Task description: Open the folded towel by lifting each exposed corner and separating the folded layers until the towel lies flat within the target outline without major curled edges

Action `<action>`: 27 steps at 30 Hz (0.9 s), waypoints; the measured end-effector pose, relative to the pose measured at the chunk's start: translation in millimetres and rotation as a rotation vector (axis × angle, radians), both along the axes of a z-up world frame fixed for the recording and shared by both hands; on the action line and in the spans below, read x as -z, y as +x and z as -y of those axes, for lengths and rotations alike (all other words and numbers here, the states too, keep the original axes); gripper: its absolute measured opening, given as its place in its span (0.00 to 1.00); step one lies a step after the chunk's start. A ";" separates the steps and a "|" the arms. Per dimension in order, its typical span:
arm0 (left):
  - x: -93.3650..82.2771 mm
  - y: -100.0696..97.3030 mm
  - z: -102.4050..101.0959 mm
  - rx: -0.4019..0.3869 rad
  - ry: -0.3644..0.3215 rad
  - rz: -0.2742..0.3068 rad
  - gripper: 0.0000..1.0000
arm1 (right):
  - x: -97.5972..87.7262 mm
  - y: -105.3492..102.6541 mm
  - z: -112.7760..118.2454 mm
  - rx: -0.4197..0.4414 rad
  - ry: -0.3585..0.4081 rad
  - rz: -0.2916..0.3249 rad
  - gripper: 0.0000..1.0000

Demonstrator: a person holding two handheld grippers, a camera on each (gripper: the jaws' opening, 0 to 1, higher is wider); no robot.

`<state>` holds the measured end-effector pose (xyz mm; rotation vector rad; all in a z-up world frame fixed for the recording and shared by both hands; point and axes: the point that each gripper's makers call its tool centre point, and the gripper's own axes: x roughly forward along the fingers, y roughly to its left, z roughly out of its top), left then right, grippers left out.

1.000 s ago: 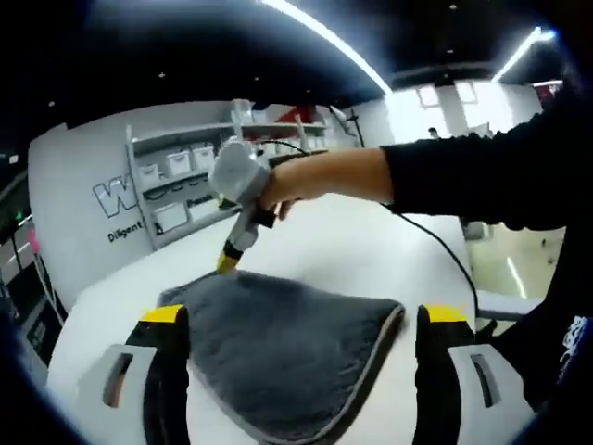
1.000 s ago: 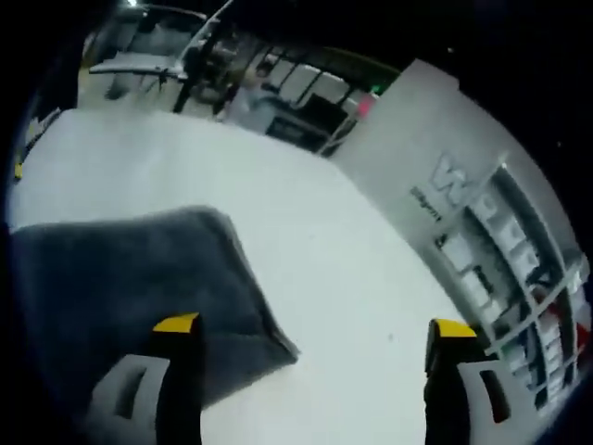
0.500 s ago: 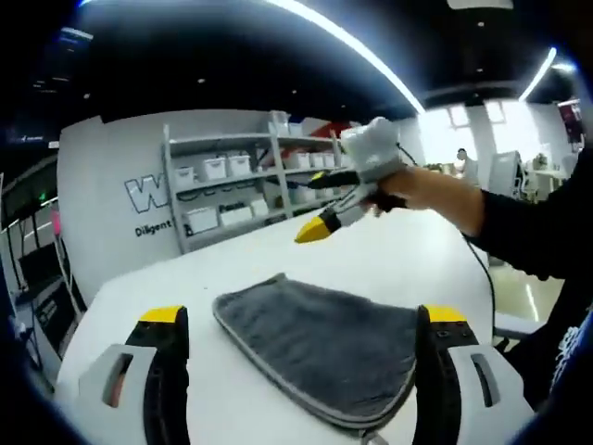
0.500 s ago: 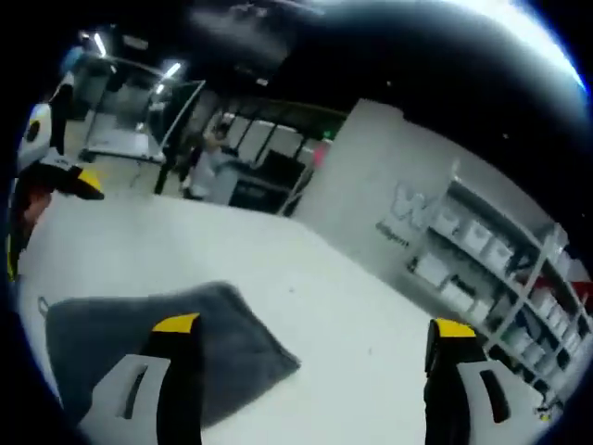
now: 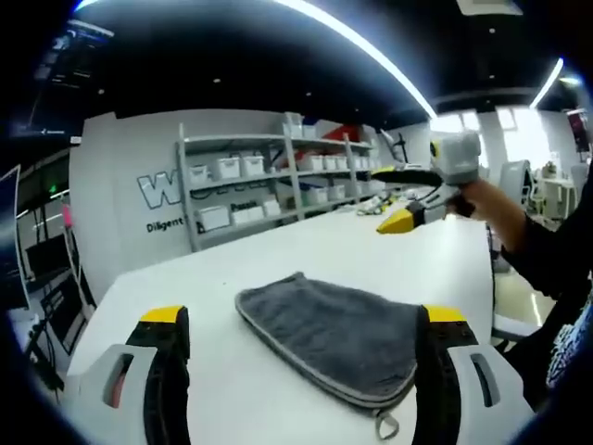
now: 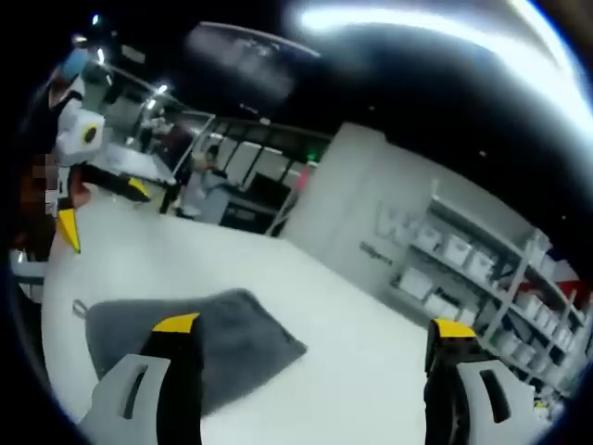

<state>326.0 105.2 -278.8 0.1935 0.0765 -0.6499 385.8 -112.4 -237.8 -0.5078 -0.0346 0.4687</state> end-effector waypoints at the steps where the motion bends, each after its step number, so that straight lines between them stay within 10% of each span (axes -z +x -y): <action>1: 0.0 -0.6 -1.2 -0.001 -0.002 -0.001 0.99 | -0.3 -5.5 0.6 0.001 0.001 0.009 0.99; 19: 22.8 -4.1 -33.1 -0.086 0.010 -0.051 0.99 | -2.8 -57.8 -13.6 -0.039 -0.012 0.090 0.99; 27: 18.4 11.8 -49.3 -0.126 -0.023 -0.063 0.99 | 18.3 -76.8 -29.1 0.015 -0.149 0.328 1.00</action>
